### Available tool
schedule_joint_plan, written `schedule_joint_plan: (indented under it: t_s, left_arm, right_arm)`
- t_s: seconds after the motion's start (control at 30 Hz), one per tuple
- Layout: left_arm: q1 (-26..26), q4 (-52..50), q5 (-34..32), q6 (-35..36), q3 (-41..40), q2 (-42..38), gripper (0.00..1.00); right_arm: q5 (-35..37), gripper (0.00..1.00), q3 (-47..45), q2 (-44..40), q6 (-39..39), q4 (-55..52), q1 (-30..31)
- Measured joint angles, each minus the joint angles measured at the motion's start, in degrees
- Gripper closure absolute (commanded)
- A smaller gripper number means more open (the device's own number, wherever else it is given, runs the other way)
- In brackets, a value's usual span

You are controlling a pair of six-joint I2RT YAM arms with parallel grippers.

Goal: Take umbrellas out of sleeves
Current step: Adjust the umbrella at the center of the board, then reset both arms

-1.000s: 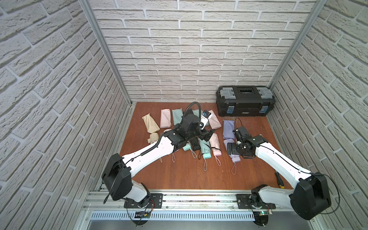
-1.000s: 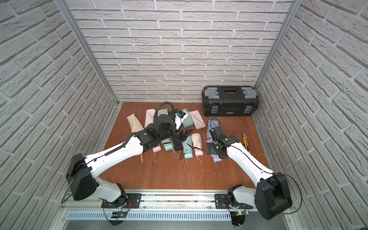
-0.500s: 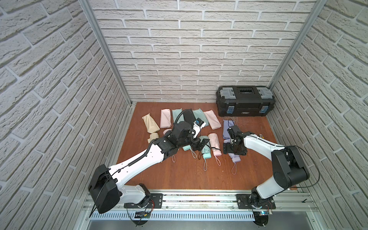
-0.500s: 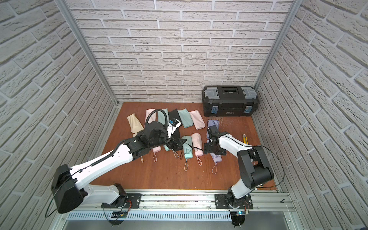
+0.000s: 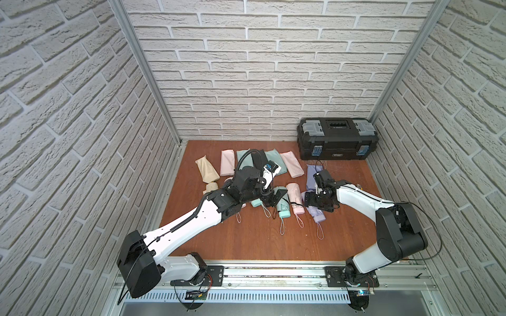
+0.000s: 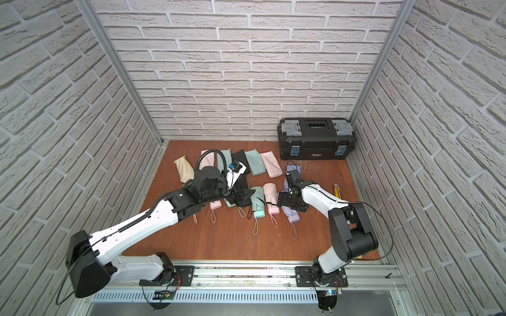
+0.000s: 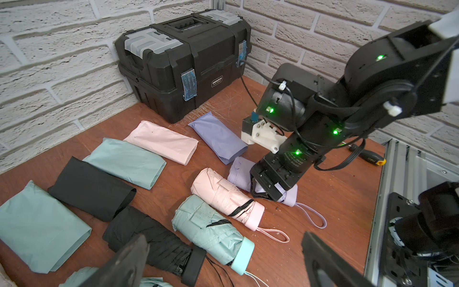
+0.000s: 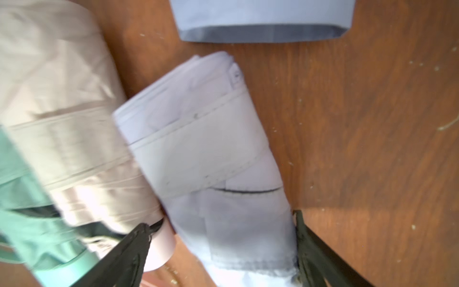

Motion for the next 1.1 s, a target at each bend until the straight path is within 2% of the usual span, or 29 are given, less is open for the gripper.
schedule_joint_plan:
  t_s: [0.23, 0.4, 0.5, 0.57, 0.67, 0.77, 0.93, 1.1]
  left_arm:
    - [1.4, 0.9, -1.5, 0.0, -1.6, -0.6, 0.02]
    - [3.5, 3.0, -6.1, -0.8, -7.1, -6.1, 0.02]
    - [8.1, 5.6, -7.9, -2.6, -11.0, -10.5, 0.02]
    - [12.9, 8.0, -9.5, -4.4, -14.6, -13.2, 0.02]
    - [18.1, 9.2, -15.2, -5.6, -19.8, -16.0, 0.02]
    - [20.3, 10.4, -25.0, -5.6, -25.2, -18.9, 0.02]
    - [24.4, 16.2, -36.3, -4.0, -32.5, -21.1, 0.02]
    - [29.9, 17.7, -41.7, -5.2, -33.5, -18.2, 0.02]
  right_arm:
    - [0.4, 0.09, -0.1, -5.0, -0.4, -0.7, 0.2]
    - [3.4, 0.06, -0.1, -11.0, -2.1, -1.1, 0.3]
    - [7.1, 0.05, 0.0, -14.8, -3.3, -0.8, 0.2]
    - [10.7, 0.03, 0.0, -17.0, -4.0, -0.3, 0.2]
    - [16.9, 0.02, 0.0, -20.2, -4.7, 1.2, 0.1]
    - [24.0, 0.01, -1.3, -24.9, -6.1, 5.7, 0.0]
    - [34.4, 0.00, -11.5, -33.2, -12.2, 19.8, -0.1]
    - [40.7, 0.01, -17.2, -27.4, -17.9, 28.5, -0.2]
